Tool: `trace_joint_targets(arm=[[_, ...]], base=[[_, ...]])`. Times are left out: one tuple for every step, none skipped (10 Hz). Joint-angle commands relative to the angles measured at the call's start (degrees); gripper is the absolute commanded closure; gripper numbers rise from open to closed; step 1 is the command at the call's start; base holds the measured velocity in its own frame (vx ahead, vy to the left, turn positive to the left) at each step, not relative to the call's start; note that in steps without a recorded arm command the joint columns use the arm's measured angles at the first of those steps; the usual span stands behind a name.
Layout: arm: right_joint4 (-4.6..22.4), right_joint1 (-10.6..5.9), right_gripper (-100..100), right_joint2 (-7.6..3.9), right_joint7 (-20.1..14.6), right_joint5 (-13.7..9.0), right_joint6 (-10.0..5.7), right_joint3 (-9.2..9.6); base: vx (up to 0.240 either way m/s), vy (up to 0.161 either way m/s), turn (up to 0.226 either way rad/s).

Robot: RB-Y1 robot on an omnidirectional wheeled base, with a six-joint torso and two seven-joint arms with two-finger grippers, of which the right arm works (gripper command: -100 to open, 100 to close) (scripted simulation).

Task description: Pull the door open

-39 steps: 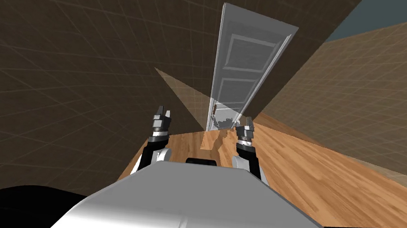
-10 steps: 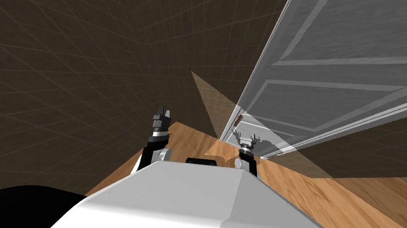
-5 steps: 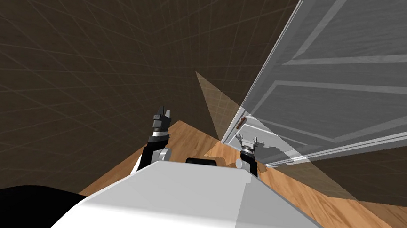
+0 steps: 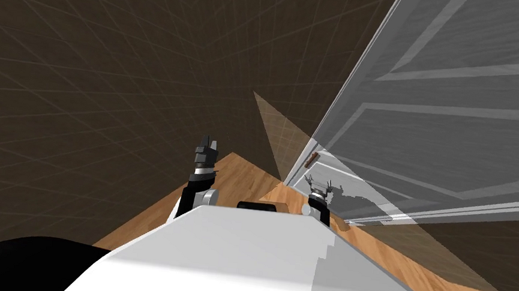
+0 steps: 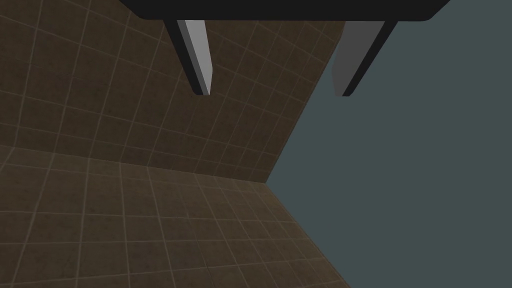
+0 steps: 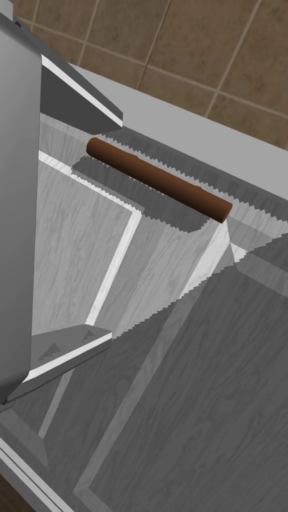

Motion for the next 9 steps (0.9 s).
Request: trace_joint_targets(arm=[[2.08, -0.89, -100, -0.52, -1.22, -0.63, -0.72, -0.27], [3.69, -1.34, -100, -0.73, -2.47, -1.63, -1.23, -0.67], [5.23, -1.77, -100, -0.93, -3.66, -2.58, -1.72, -1.06], [6.76, -2.20, -100, -1.12, -4.85, -3.53, -2.20, -1.44], [8.30, -2.62, -100, -1.32, -6.05, -4.48, -2.69, -1.83], [9.84, -3.05, -100, -1.51, -7.24, -5.43, -3.17, -2.21], [11.27, -3.45, -100, -1.69, -8.35, -6.31, -3.63, -2.57], [12.66, -3.84, -100, -1.86, -9.43, -7.17, -4.06, -2.92], [12.66, -3.84, -100, -1.86, -9.43, -7.17, -4.06, -2.92]], base=[[0.000, -0.047, 0.076], [-0.009, -0.043, 0.132], [-0.003, -0.066, 0.227], [0.003, -0.085, 0.200], [-0.014, -0.086, 0.190], [-0.016, -0.080, 0.238], [-0.012, -0.074, 0.186], [-0.008, -0.074, 0.184], [0.000, -0.051, 0.084]])
